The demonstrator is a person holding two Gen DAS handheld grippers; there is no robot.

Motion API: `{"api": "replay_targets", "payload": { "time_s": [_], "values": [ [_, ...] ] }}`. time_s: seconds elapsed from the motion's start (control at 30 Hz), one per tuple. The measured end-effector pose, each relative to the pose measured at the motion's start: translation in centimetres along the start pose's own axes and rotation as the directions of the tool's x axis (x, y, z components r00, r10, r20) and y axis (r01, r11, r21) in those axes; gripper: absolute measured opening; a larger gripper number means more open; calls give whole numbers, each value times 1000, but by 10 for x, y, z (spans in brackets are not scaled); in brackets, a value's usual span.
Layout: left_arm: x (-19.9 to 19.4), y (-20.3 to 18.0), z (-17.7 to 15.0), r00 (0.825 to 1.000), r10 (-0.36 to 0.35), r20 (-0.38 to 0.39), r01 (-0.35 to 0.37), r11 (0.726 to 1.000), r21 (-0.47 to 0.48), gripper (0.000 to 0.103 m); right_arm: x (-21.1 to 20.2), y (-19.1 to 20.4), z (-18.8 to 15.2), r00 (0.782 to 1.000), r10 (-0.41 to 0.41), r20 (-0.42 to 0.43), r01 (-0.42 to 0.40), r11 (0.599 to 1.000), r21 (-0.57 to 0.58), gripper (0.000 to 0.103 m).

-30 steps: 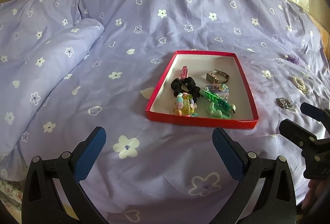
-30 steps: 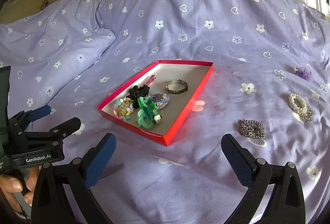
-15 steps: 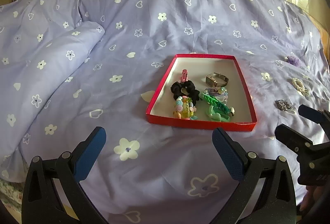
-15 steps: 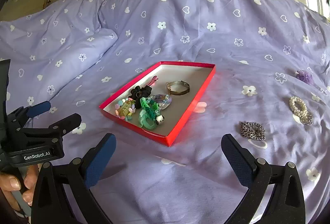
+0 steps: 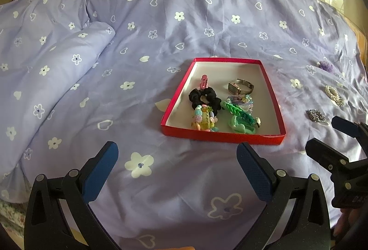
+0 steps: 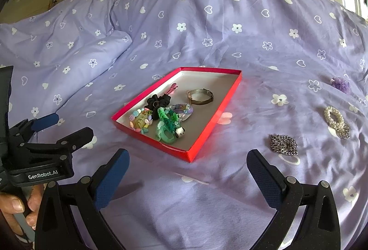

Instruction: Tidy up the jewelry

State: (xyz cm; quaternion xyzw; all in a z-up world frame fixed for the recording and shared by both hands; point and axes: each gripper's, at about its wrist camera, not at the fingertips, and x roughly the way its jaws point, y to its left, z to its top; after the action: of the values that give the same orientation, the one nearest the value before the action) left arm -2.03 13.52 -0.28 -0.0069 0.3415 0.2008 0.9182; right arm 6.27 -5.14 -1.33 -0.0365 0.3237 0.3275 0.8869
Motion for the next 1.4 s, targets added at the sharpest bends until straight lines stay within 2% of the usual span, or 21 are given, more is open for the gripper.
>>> {"api": "replay_targets", "payload": {
  "time_s": [1.4],
  "values": [
    [-10,1,1,1000,-20,18,20,1000,-10,103,-10,4,0,1000,0,30,0,1000,4,103]
  ]
}}
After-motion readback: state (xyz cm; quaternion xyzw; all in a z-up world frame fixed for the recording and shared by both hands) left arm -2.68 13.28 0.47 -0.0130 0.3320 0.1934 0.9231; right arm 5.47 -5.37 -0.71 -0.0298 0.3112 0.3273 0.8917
